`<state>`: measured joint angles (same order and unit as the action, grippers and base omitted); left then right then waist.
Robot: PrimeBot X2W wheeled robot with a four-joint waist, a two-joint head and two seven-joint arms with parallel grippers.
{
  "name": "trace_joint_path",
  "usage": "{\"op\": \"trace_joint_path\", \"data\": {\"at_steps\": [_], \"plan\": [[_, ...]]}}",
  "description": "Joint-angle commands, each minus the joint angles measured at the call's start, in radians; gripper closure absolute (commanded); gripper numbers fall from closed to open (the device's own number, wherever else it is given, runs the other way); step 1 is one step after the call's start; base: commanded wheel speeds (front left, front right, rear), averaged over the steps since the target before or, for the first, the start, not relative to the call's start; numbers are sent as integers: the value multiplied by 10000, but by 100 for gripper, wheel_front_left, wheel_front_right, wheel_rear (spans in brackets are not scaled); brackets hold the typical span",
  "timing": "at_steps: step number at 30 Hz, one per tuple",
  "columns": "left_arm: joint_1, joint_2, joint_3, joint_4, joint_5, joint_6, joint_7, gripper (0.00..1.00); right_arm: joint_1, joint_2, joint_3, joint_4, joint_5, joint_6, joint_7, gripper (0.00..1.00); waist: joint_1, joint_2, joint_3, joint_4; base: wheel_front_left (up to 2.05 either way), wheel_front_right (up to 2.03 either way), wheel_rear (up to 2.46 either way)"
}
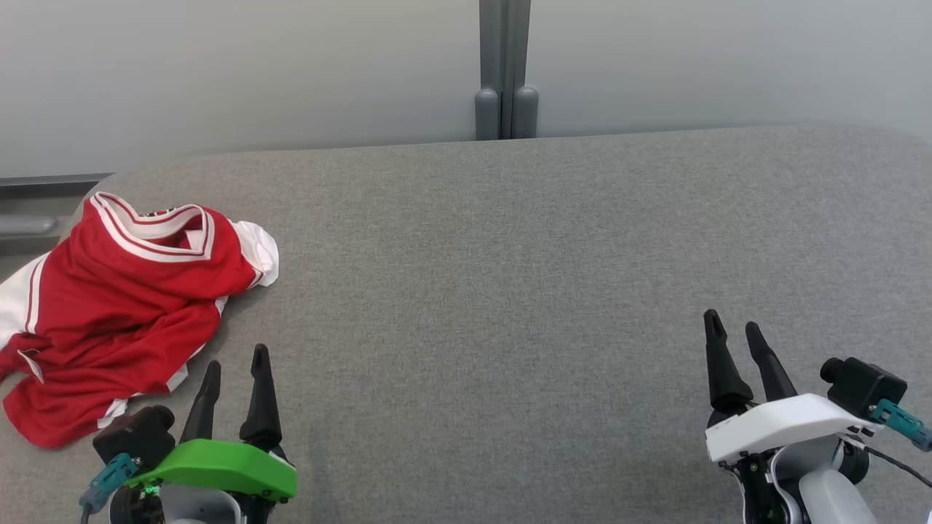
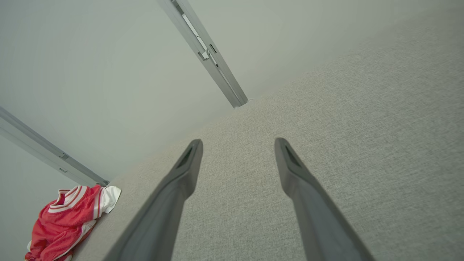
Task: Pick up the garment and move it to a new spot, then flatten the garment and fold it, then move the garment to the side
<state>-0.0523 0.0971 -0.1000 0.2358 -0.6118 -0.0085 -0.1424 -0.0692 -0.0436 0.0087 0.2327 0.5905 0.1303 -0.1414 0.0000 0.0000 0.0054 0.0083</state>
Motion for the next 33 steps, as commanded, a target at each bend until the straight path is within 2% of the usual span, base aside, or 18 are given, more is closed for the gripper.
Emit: {"op": "trace_joint_path", "data": {"at_steps": [1,13,25,33], "plan": [[-112,124,-51,-129,318,59,-89,0,-234,-54,21,-78,-319,4,-104,0,0,0,-8,2,0,0,0],[18,147,-252,-345,1326,184,-380,0,-213,-63,139,-77,-1423,5,-399,0,0,0,1,14,0,0,0],[-48,96,-343,-237,1837,18,-648,0,-263,-71,240,70,-2261,4,-666,0,0,0,-3,32,0,0,0],[-18,52,-411,-78,2127,89,-726,0,-211,-76,321,183,-2826,5,-840,0,0,0,-69,44,0,0,0]]}}
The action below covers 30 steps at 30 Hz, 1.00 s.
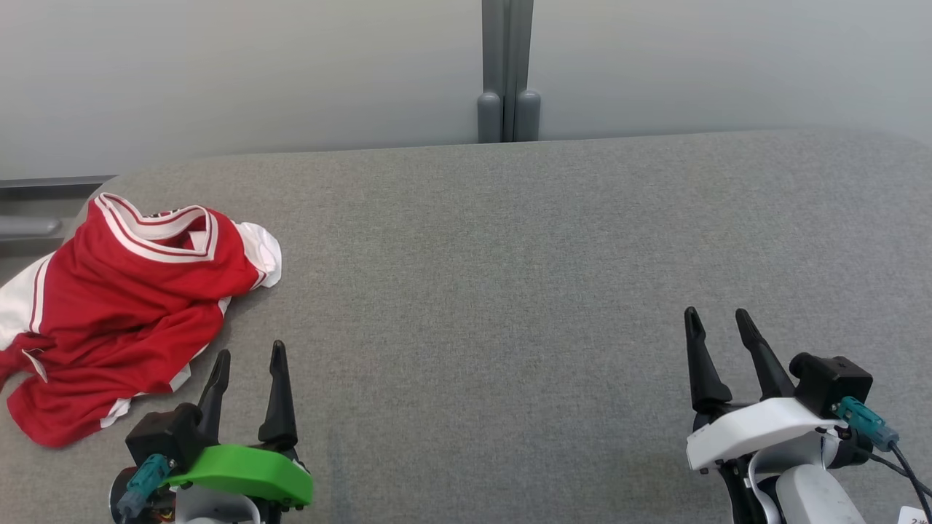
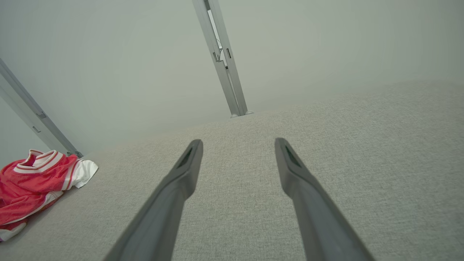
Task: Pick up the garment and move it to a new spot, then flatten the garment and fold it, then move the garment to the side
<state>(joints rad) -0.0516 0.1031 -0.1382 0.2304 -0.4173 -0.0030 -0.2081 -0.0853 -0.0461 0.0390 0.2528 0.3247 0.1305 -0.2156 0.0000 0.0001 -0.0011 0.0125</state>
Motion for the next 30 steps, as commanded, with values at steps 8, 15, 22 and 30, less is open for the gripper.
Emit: {"op": "trace_joint_path", "data": {"at_steps": [8,15,22,30], "plan": [[34,-34,-78,-22,378,58,-49,0,-44,-55,144,18,-603,3,-234,0,0,-1,-30,-1,0,0,0],[52,-55,-117,-78,540,141,-129,0,-73,-57,206,91,-854,4,-353,0,0,-1,-46,-19,0,0,0],[-6,29,-251,-80,919,204,-176,0,-116,-62,229,115,-1263,4,-479,0,0,-1,-64,12,0,0,0],[60,52,-315,-112,829,254,-176,0,-91,-61,252,84,-1318,4,-502,0,0,-1,-32,46,0,0,0]]}}
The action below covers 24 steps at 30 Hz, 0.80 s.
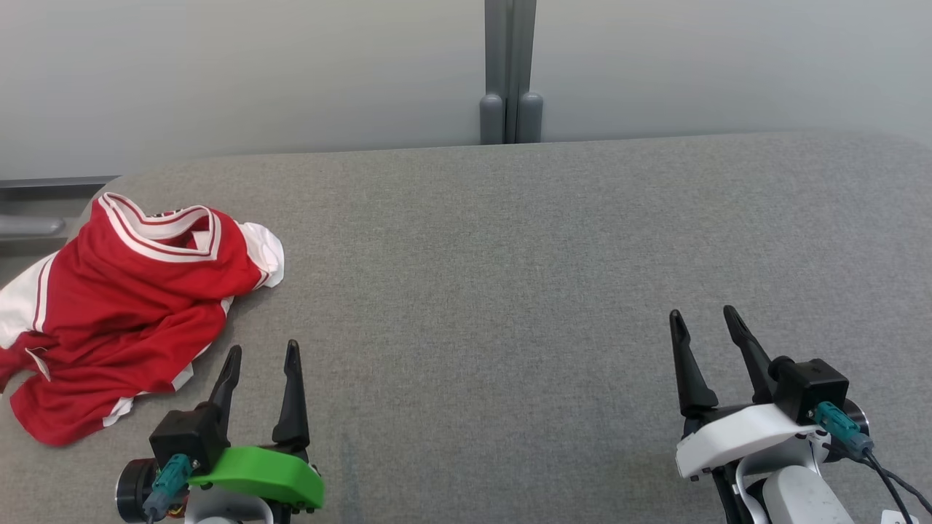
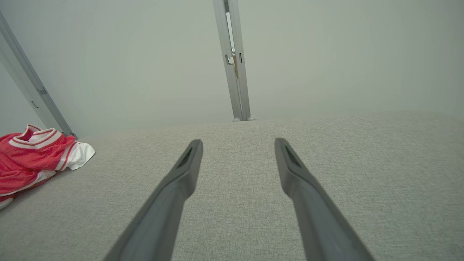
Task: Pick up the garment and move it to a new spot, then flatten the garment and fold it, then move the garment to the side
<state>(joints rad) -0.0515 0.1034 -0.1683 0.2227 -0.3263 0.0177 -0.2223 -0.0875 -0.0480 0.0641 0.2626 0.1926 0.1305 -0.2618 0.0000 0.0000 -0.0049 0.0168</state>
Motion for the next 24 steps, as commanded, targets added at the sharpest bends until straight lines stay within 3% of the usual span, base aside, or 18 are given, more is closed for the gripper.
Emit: {"op": "trace_joint_path", "data": {"at_steps": [1,12,24], "plan": [[57,52,-17,-41,-100,50,-34,0,-72,-41,0,-19,8,4,-40,0,0,0,14,5,0,0,0],[-129,79,-99,-37,-135,88,-32,0,13,-40,-49,-82,-26,4,-43,0,0,0,113,189,0,0,0],[-117,162,-122,-46,-117,260,-65,0,109,-38,-136,-240,-218,2,-29,0,0,0,80,2107,0,0,0]]}}
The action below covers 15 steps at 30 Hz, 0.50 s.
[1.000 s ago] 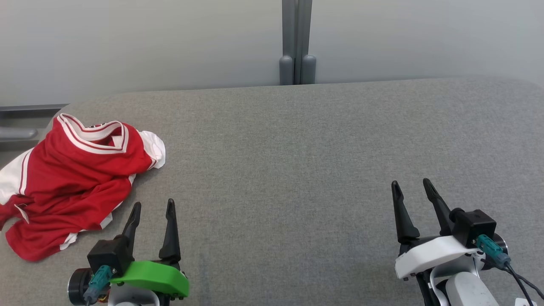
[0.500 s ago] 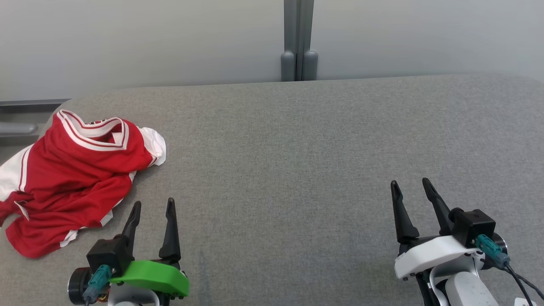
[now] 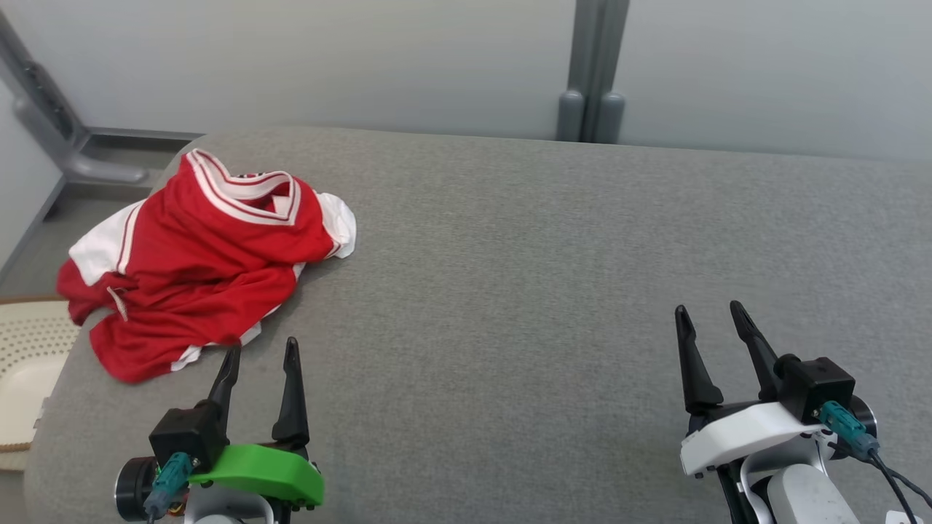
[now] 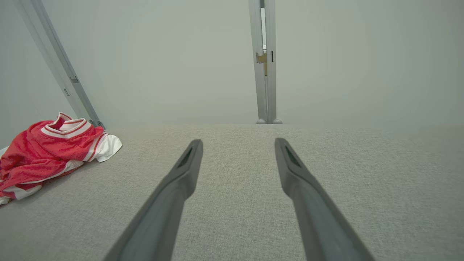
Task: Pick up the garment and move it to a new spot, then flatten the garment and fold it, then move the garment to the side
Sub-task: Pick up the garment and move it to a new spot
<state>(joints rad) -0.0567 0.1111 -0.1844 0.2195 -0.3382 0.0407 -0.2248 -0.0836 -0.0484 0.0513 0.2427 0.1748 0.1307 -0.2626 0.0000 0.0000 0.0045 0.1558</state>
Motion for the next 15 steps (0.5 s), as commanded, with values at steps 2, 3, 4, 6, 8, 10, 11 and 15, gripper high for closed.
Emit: {"op": "trace_joint_path", "data": {"at_steps": [2,3,4,6,8,10,11,15], "plan": [[-19,111,58,-43,-12,79,-27,0,70,-35,16,-54,-41,1,-11,0,0,0,-5,1090,0,0,0],[20,139,84,-61,-25,103,-28,0,65,-33,45,-55,-39,1,-5,0,0,0,2,1281,0,0,0],[56,160,107,-71,-37,128,-34,0,63,-33,66,-50,-40,1,-2,0,0,0,-2,1432,0,0,0],[143,218,185,-92,-62,192,-55,0,70,-33,153,-63,-7,1,11,0,0,0,-10,1743,0,0,0],[215,246,234,-136,-90,237,-60,0,85,-35,187,-45,12,1,16,0,0,0,-23,2055,0,0,0],[277,302,293,-172,-93,291,-53,0,82,-35,216,-20,38,1,13,0,0,0,-38,2341,0,0,0],[298,327,316,-203,-98,314,-48,0,91,-35,234,-10,47,1,12,0,0,0,-56,2501,0,0,0],[324,432,373,-355,-109,388,-13,0,75,-36,290,-2,110,1,6,0,0,0,-73,2988,0,0,0]]}}
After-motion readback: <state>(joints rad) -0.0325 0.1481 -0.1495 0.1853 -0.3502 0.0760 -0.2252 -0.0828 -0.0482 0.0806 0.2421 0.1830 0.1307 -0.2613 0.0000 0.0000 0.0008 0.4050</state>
